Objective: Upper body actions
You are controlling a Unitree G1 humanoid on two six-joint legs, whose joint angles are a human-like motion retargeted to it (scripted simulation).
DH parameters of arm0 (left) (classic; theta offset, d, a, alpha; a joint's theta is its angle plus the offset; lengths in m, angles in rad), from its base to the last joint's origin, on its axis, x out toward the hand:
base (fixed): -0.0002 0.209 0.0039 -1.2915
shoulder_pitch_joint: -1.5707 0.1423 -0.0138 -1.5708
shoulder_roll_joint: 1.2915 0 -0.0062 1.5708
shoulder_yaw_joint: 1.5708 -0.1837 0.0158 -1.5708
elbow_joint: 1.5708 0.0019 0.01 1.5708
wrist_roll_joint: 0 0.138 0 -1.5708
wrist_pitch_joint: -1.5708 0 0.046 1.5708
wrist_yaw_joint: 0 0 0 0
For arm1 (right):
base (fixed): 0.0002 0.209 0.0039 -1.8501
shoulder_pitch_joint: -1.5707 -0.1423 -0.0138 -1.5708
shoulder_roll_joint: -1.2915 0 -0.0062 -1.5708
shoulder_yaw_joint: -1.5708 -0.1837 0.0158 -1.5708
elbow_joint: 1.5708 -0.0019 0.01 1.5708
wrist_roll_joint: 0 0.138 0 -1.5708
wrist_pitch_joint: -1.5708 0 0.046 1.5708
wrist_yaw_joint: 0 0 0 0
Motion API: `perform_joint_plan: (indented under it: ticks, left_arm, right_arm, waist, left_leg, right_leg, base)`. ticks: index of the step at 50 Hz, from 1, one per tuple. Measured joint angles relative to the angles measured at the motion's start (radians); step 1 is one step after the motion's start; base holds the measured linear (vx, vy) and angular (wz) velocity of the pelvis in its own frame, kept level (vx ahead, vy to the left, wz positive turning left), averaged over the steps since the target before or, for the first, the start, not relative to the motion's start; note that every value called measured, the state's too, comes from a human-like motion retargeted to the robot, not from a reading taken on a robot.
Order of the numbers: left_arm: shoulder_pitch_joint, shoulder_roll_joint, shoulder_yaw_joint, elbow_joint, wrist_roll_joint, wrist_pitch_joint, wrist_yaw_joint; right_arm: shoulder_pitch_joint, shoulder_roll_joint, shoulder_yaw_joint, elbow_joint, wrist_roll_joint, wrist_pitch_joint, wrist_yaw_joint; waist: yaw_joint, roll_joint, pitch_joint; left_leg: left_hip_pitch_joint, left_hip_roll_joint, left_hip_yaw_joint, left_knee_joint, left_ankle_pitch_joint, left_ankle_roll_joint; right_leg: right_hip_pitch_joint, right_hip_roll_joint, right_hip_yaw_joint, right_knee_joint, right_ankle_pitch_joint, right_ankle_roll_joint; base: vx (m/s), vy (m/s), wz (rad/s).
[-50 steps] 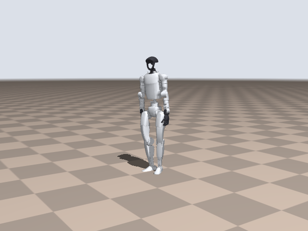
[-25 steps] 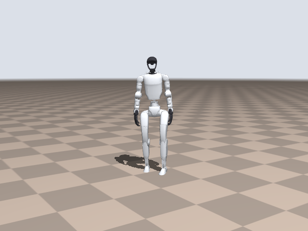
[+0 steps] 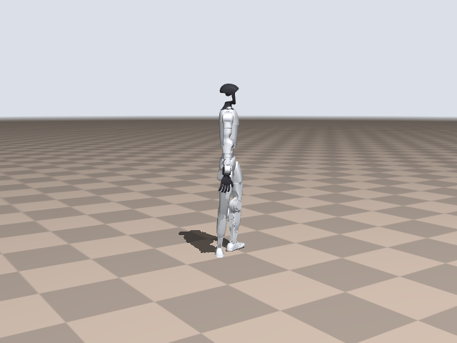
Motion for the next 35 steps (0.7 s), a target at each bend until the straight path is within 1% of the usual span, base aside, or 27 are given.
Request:
perform_joint_plan:
  ticks: [2, 3, 4, 5, 6, 7, 8, 10, 13, 15, 16, 18, 20, 21, 22, 23, 25, 27, 30, 32, 33, 35]
  left_arm:
    - [0.015, 0.003, 0.025, 0.011, -0.019, 0.005, 0.011]
    - [0.021, 0.003, 0.040, 0.020, -0.033, 0.007, 0.018]
    - [0.028, 0.000, 0.058, 0.029, -0.051, 0.009, 0.024]
    - [0.035, -0.004, 0.077, 0.039, -0.070, 0.010, 0.031]
    - [0.043, -0.012, 0.102, 0.050, -0.091, 0.011, 0.036]
    - [0.054, -0.020, 0.128, 0.059, -0.112, 0.011, 0.040]
    - [0.069, -0.031, 0.154, 0.068, -0.133, 0.011, 0.042]
    - [0.088, -0.052, 0.196, 0.093, -0.175, 0.013, 0.030]
    - [0.074, -0.058, 0.214, 0.118, -0.202, 0.023, 0.031]
    - [0.068, -0.062, 0.203, 0.113, -0.188, 0.017, 0.040]
    - [0.065, -0.063, 0.189, 0.109, -0.172, 0.016, 0.036]
    - [0.061, -0.060, 0.158, 0.101, -0.141, 0.018, 0.019]
    - [0.048, -0.050, 0.128, 0.086, -0.112, 0.021, -0.005]
    - [0.038, -0.048, 0.117, 0.073, -0.103, 0.021, -0.010]
    - [0.028, -0.047, 0.105, 0.060, -0.096, 0.019, -0.014]
    - [0.017, -0.044, 0.092, 0.048, -0.092, 0.016, -0.014]
    - [-0.007, -0.039, 0.076, 0.026, -0.086, 0.010, -0.015]
    - [-0.024, -0.037, 0.066, 0.008, -0.083, 0.005, -0.019]
    - [-0.034, -0.035, 0.047, -0.010, -0.080, -0.003, -0.037]
    - [-0.042, -0.029, 0.040, -0.011, -0.069, 0.001, -0.049]
    - [-0.045, -0.027, 0.037, -0.009, -0.062, 0.004, -0.052]
    - [-0.049, -0.023, 0.025, -0.006, -0.051, 0.010, -0.051]
  right_arm:
    - [-0.002, 0.005, -0.006, -0.017, -0.005, -0.008, 0.004]
    - [-0.003, 0.007, -0.010, -0.028, -0.008, -0.012, 0.007]
    - [-0.003, 0.008, -0.014, -0.040, -0.011, -0.017, 0.008]
    - [-0.003, 0.008, -0.018, -0.052, -0.014, -0.022, 0.007]
    - [-0.001, 0.007, -0.018, -0.060, -0.013, -0.027, 0.005]
    - [0.001, 0.006, -0.015, -0.067, -0.011, -0.032, 0.003]
    - [0.005, 0.003, -0.007, -0.070, -0.008, -0.036, 0.002]
    - [0.005, -0.002, 0.010, -0.068, -0.002, -0.034, 0.007]
    - [-0.007, 0.009, 0.002, -0.057, 0.031, -0.040, 0.015]
    - [0.001, 0.012, -0.008, -0.057, 0.052, -0.059, 0.037]
    - [0.011, 0.010, -0.011, -0.058, 0.053, -0.058, 0.046]
    - [0.031, 0.008, -0.011, -0.056, 0.052, -0.054, 0.040]
    - [0.037, 0.008, -0.006, -0.043, 0.051, -0.052, 0.018]
    - [0.033, 0.009, -0.001, -0.035, 0.053, -0.050, 0.014]
    - [0.029, 0.011, 0.004, -0.030, 0.054, -0.049, 0.012]
    - [0.026, 0.012, 0.009, -0.030, 0.055, -0.049, 0.014]
    - [0.017, 0.014, 0.023, -0.038, 0.054, -0.050, 0.021]
    - [0.011, 0.017, 0.038, -0.059, 0.046, -0.054, 0.017]
    - [0.009, 0.020, 0.054, -0.090, 0.028, -0.067, 0.001]
    - [0.008, 0.022, 0.060, -0.105, 0.019, -0.072, -0.001]
    - [0.008, 0.024, 0.061, -0.109, 0.018, -0.074, -0.001]
    - [0.011, 0.026, 0.058, -0.110, 0.022, -0.076, -0.002]
  waist:
    - [-0.009, -0.021, -0.023]
    - [-0.013, -0.025, -0.030]
    - [-0.013, -0.022, -0.036]
    - [-0.012, -0.016, -0.041]
    - [0.003, 0.005, -0.047]
    - [0.018, 0.023, -0.052]
    - [0.034, 0.034, -0.056]
    - [0.045, 0.051, -0.063]
    - [0.010, 0.093, -0.057]
    - [-0.004, 0.122, -0.054]
    - [-0.009, 0.140, -0.055]
    - [-0.019, 0.176, -0.056]
    - [-0.039, 0.205, -0.038]
    - [-0.044, 0.189, -0.017]
    - [-0.051, 0.174, 0.003]
    - [-0.063, 0.159, 0.019]
    - [-0.068, 0.141, 0.049]
    - [-0.085, 0.141, 0.071]
    - [-0.116, 0.139, 0.086]
    - [-0.135, 0.123, 0.091]
    - [-0.144, 0.109, 0.093]
    - [-0.155, 0.076, 0.105]
  left_leg:
    - [0.064, -0.021, 0.219, -0.009, -0.012, 0.015]
    - [0.082, -0.039, 0.254, -0.019, -0.004, 0.017]
    - [0.084, -0.047, 0.219, -0.024, 0.007, 0.017]
    - [0.076, -0.051, 0.149, -0.025, 0.020, 0.016]
    - [0.068, -0.044, 0.081, -0.046, 0.004, -0.035]
    - [0.062, -0.047, 0.028, -0.067, -0.011, -0.060]
    - [0.060, -0.069, 0.005, -0.091, -0.026, -0.035]
    - [0.047, -0.052, -0.038, -0.088, -0.018, -0.028]
    - [0.012, -0.035, -0.208, -0.063, -0.044, -0.017]
    - [0.020, -0.021, -0.236, -0.069, -0.049, -0.007]
    - [0.019, -0.012, -0.279, -0.068, -0.053, -0.003]
    - [0.018, 0.020, -0.351, -0.057, -0.057, 0.000]
    - [0.022, 0.056, -0.404, -0.036, -0.061, 0.002]
    - [0.031, 0.036, -0.417, -0.041, -0.058, 0.008]
    - [0.037, 0.016, -0.432, -0.047, -0.053, 0.015]
    - [0.040, -0.004, -0.451, -0.056, -0.046, 0.023]
    - [0.036, -0.020, -0.470, -0.062, -0.035, 0.035]
    - [0.027, -0.016, -0.507, -0.058, -0.027, 0.040]
    - [0.005, -0.015, -0.573, -0.057, -0.013, 0.042]
    - [-0.006, -0.036, -0.621, -0.062, -0.003, 0.041]
    - [-0.009, -0.054, -0.645, -0.066, 0.002, 0.041]
    - [0.000, -0.097, -0.694, -0.072, 0.007, 0.042]
  right_leg:
    - [0.013, -0.004, -0.102, -0.008, 0.007, 0.024]
    - [0.021, 0.001, -0.133, -0.011, 0.010, 0.036]
    - [0.031, 0.009, -0.158, -0.010, 0.012, 0.046]
    - [0.041, 0.020, -0.180, -0.007, 0.013, 0.056]
    - [0.052, 0.041, -0.191, 0.003, 0.012, 0.059]
    - [0.063, 0.056, -0.197, 0.014, 0.014, 0.058]
    - [0.077, 0.057, -0.191, 0.027, 0.023, 0.049]
    - [0.095, 0.036, -0.157, 0.058, 0.063, 0.032]
    - [0.137, 0.044, -0.173, 0.105, 0.153, 0.016]
    - [0.169, 0.055, -0.179, 0.139, 0.225, -0.020]
    - [0.184, 0.058, -0.162, 0.166, 0.261, -0.048]
    - [0.200, 0.046, -0.077, 0.249, 0.325, -0.117]
    - [0.185, -0.006, 0.066, 0.409, 0.360, -0.182]
    - [0.118, -0.051, 0.232, 0.507, 0.353, -0.141]
    - [0.052, -0.074, 0.394, 0.582, 0.347, -0.100]
    - [-0.013, -0.050, 0.548, 0.612, 0.341, -0.056]
    - [-0.105, 0.025, 0.774, 0.626, 0.325, 0.010]
    - [-0.147, 0.051, 0.824, 0.602, 0.297, -0.011]
    - [-0.181, 0.055, 0.808, 0.484, 0.241, -0.073]
    - [-0.214, 0.058, 0.829, 0.387, 0.194, -0.101]
    - [-0.235, 0.060, 0.867, 0.342, 0.170, -0.103]
    - [-0.269, 0.064, 0.998, 0.254, 0.131, -0.085]
  base:
    - [0.25, 0.20, 2.69]
    - [0.23, 0.14, 2.31]
    - [0.21, 0.11, 2.05]
    - [0.31, 0.21, 1.52]
    - [0.41, 0.31, 1.06]
    - [0.52, 0.42, 0.53]
    - [0.49, 0.39, 0.44]
    - [0.38, 0.31, 0.67]
    - [0.21, 0.20, 1.65]
    - [0.23, 0.15, 1.96]
    - [0.45, 0.20, 1.95]
    - [0.52, 0.16, 1.92]
    - [0.35, 0.05, 1.88]
    - [0.20, -0.04, 1.73]
    - [0.12, -0.09, 1.70]
    - [0.06, -0.12, 1.64]
    - [0.02, -0.15, 1.35]
    - [0.10, -0.17, 1.30]
    - [0.08, -0.18, 1.30]
    - [0.09, -0.21, 1.30]
    - [0.07, -0.19, 1.38]
    - [0.10, -0.19, 1.41]
